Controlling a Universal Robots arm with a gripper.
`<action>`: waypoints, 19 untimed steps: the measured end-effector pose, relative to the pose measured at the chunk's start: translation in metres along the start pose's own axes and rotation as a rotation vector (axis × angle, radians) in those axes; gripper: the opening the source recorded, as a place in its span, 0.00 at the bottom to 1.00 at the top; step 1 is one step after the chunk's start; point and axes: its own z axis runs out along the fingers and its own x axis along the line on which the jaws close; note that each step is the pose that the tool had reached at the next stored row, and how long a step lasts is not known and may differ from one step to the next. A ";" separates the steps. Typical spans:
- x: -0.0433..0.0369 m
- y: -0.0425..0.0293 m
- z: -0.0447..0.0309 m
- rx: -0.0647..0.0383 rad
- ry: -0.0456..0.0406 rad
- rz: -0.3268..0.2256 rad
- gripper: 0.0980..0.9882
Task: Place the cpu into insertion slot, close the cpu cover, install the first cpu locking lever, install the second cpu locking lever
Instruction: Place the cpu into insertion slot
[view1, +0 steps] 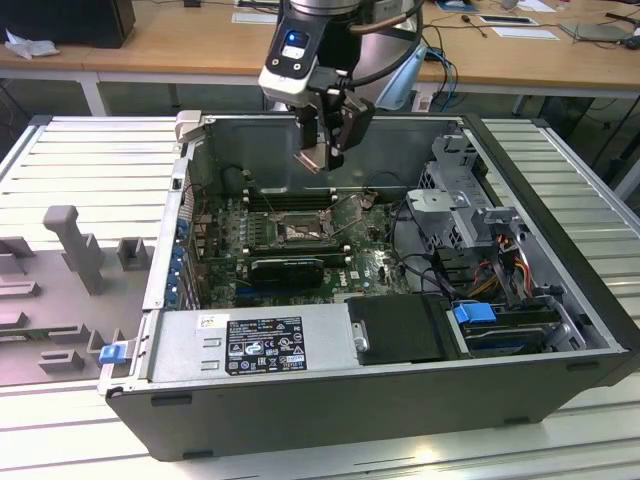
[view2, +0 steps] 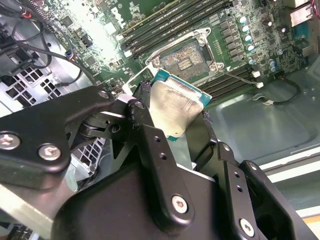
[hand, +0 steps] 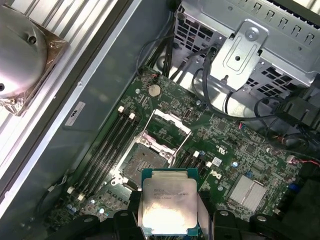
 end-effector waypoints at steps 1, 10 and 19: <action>0.0000 0.0000 0.0002 0.000 -0.0003 0.005 0.48; 0.0000 -0.0001 0.0012 -0.001 -0.0086 0.090 0.48; 0.0000 -0.0002 0.0026 -0.003 -0.0192 0.209 0.48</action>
